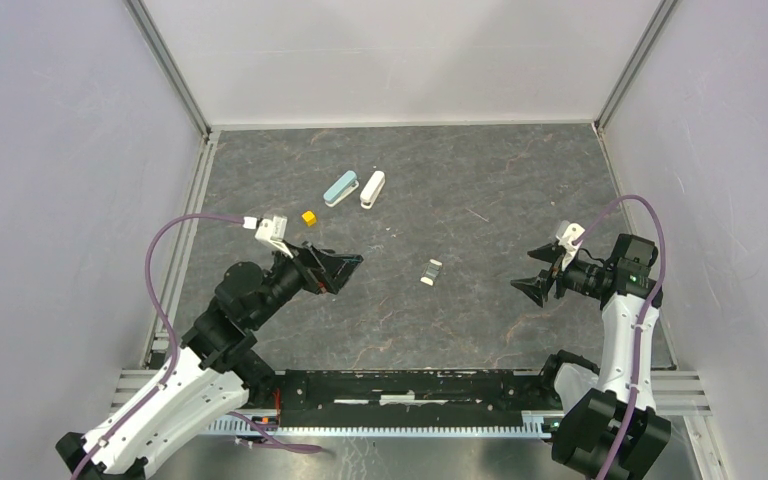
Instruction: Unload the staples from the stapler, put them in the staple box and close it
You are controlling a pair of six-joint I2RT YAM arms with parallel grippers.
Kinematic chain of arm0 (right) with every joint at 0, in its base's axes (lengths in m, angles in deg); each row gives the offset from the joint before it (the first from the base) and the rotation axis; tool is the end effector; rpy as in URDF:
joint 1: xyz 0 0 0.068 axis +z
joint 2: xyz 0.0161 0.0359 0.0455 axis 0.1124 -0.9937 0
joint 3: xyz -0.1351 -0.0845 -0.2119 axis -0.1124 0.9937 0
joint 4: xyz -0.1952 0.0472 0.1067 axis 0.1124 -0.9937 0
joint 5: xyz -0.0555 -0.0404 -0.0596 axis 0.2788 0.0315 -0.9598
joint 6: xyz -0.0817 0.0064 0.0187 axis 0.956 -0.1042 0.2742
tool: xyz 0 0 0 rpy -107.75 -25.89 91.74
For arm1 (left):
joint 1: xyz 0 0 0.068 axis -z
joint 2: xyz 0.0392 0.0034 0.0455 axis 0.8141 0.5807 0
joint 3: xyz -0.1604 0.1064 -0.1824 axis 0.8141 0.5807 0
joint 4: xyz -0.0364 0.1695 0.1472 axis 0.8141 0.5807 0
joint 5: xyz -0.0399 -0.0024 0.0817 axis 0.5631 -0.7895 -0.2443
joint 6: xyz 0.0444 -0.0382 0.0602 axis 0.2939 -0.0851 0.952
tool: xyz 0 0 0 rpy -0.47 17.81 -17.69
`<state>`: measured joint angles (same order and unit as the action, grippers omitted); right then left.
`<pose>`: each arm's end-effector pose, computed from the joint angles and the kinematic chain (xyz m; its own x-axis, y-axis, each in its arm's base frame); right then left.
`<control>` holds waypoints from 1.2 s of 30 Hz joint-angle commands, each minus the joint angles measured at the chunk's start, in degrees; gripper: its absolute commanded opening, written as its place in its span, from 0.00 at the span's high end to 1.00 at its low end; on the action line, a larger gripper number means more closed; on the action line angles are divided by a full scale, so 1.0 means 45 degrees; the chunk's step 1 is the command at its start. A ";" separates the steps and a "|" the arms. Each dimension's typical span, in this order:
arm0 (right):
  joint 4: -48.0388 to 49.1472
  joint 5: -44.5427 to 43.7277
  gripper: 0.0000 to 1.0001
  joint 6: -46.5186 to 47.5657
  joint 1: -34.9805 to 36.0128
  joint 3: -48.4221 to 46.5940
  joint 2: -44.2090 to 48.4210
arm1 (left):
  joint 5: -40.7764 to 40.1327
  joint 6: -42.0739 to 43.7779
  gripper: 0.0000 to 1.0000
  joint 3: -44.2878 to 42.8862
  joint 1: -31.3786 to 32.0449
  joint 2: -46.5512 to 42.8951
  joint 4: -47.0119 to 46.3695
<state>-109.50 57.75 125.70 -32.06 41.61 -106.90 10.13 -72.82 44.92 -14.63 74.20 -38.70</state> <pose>0.1405 0.0094 0.2327 -0.1895 -0.2359 -0.9531 -0.8116 0.5839 0.0169 0.1148 -0.0946 0.2925 -0.4304 -0.4299 -0.7937 0.4642 0.6486 -0.6031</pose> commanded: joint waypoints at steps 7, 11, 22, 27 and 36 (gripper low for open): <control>0.0202 0.0412 0.17 -0.0162 0.0022 -0.0339 0.0078 | 0.0357 -0.0260 0.00 0.0181 -0.0053 -0.0313 -0.0607; 0.0209 0.0392 0.17 -0.0163 0.0025 -0.0319 0.0065 | 0.0354 -0.0245 0.00 0.0227 -0.0052 -0.0307 -0.0633; 0.0255 0.0414 0.16 -0.0212 0.0025 -0.0339 0.0122 | 0.0387 -0.0169 0.00 0.0118 -0.0051 -0.0186 -0.0738; 0.0302 0.0386 0.14 -0.0240 0.0011 -0.0358 0.0140 | 0.0230 -0.0048 0.00 0.0277 -0.0052 -0.0494 -0.0746; 0.1255 0.0239 0.02 -0.1373 -0.0004 -0.0427 0.0209 | -0.0500 0.0556 0.00 0.0031 -0.0048 -0.0998 -0.0159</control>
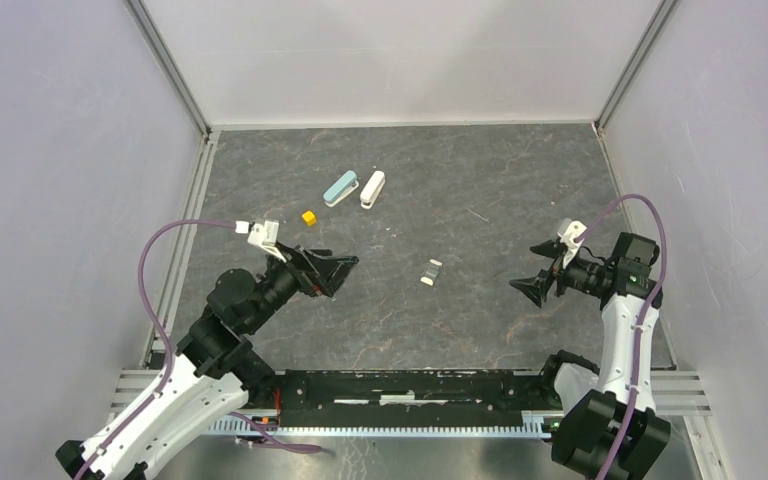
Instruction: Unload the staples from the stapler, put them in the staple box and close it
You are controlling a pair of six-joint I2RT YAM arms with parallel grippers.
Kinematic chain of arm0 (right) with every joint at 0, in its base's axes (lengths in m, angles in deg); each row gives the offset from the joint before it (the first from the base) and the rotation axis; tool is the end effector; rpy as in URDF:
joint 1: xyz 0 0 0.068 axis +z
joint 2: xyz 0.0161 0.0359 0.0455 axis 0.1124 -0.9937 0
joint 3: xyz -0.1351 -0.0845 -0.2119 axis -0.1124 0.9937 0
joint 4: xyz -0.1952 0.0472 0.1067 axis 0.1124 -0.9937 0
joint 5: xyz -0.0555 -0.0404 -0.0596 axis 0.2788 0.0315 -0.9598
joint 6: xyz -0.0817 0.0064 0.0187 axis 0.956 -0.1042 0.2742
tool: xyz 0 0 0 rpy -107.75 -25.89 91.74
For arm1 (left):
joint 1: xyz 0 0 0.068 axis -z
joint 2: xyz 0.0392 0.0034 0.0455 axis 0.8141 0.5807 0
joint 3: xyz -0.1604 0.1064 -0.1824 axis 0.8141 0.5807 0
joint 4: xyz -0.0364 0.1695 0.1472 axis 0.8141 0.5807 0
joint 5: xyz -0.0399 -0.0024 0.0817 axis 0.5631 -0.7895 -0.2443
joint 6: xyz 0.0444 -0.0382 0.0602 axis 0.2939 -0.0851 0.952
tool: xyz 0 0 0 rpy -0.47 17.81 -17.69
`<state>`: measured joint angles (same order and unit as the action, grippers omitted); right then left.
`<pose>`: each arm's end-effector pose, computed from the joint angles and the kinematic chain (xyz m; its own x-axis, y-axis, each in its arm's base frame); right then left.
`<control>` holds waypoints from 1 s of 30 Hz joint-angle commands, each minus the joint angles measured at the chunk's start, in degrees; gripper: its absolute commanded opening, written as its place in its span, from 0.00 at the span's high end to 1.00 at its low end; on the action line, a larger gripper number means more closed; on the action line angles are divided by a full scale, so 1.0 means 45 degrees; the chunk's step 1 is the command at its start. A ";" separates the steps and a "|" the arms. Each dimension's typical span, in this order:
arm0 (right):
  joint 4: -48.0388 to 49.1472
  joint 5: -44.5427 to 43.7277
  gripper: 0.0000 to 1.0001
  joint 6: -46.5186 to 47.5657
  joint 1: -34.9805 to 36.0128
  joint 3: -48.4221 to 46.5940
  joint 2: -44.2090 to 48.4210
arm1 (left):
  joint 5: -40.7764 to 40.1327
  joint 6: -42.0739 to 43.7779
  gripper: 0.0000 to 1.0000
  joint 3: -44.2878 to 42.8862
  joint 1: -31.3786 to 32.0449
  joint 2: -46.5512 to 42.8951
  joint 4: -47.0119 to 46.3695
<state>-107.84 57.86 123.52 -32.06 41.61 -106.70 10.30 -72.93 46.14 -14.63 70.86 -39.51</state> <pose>0.1424 0.0085 0.2346 -0.1915 -0.2256 -0.9552 -0.8055 0.5922 0.0216 0.1078 -0.0889 0.2944 -0.4015 -0.4561 -0.7942 0.4890 0.6264 -0.6070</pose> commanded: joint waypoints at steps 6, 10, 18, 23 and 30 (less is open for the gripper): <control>0.4904 -0.2845 0.02 -0.6120 0.0002 -0.0815 0.0905 | -0.1397 0.1673 0.00 -0.1273 -0.0053 -0.0356 0.1308; 0.5272 -0.3725 0.02 -0.6759 -0.0006 -0.1509 0.1261 | -0.2028 0.2368 0.00 -0.2222 -0.0053 0.0108 0.2210; 0.6824 -0.3271 0.02 -0.9482 0.0015 -0.1186 0.1259 | -0.2217 0.2705 0.00 -0.2692 -0.0048 0.0509 0.2352; 0.7385 -0.4292 0.02 -1.0505 0.0016 -0.0905 0.1649 | -0.2153 0.2747 0.00 -0.2694 -0.0049 0.0543 0.2363; 0.7721 -0.3886 0.02 -1.0652 0.0006 -0.0866 0.1506 | -0.2312 0.2825 0.00 -0.2681 -0.0052 0.0341 0.2572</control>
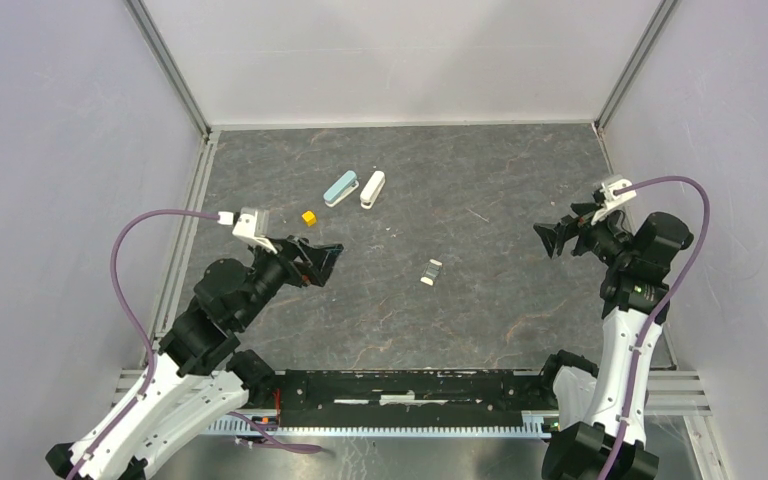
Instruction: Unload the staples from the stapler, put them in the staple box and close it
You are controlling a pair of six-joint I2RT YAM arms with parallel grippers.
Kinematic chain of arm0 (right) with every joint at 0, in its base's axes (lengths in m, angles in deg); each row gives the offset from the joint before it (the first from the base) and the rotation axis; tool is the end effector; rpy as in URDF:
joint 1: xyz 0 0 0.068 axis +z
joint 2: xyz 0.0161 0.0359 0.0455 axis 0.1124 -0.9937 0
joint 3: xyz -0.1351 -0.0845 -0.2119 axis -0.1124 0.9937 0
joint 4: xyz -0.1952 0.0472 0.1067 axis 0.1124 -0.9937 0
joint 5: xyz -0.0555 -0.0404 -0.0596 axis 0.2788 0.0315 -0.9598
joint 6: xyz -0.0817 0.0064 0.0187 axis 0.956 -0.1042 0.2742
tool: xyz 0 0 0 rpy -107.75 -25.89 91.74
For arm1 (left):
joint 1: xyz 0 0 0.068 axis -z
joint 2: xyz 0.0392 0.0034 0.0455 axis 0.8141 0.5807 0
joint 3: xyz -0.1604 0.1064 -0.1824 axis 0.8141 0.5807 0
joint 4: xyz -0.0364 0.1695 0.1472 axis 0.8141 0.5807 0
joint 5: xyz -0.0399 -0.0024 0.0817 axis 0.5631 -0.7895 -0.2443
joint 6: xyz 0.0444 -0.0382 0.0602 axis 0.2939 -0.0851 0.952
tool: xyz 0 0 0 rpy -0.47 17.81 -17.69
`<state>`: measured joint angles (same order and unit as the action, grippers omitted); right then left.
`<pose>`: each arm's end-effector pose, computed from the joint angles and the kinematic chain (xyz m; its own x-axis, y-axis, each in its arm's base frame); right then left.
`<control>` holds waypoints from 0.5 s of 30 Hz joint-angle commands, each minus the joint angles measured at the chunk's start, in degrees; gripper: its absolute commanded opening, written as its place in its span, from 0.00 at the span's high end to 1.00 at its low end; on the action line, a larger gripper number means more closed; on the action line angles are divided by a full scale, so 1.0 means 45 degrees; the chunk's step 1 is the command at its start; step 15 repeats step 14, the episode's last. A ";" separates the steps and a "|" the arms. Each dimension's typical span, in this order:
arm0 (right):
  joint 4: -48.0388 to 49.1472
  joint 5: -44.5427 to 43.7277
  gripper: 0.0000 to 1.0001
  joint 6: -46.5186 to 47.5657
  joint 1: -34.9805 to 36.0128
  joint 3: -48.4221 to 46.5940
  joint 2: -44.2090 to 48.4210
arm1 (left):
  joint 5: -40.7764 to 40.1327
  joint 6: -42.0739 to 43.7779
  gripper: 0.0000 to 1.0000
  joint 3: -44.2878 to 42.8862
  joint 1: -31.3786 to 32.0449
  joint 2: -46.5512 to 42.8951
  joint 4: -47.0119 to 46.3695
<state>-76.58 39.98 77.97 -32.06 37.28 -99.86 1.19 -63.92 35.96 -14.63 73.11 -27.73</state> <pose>0.1698 -0.0169 0.3058 -0.1824 -0.0475 -0.9821 -0.4597 0.8870 0.0424 0.1080 -0.0739 0.3209 -0.3034 -0.3573 -0.8833 0.4070 0.7896 -0.4592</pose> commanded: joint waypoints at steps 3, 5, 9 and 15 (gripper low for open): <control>0.1031 0.0365 0.02 -0.0723 -0.0006 0.0163 -0.0037 | -0.0329 0.0824 0.00 -0.0393 -0.0053 -0.0178 -0.0031; 0.1155 0.0492 0.02 -0.0801 0.0005 0.0230 -0.0037 | -0.0331 0.0814 0.00 -0.0372 -0.0047 -0.0159 -0.0064; 0.1276 0.0616 0.02 -0.0795 0.0006 0.0315 -0.0018 | -0.0321 0.0833 0.00 -0.0355 -0.0053 -0.0103 -0.0083; 0.1511 0.0680 0.02 -0.0843 -0.0003 0.0558 -0.0005 | -0.0377 0.0883 0.00 -0.0255 -0.0042 -0.0032 -0.0207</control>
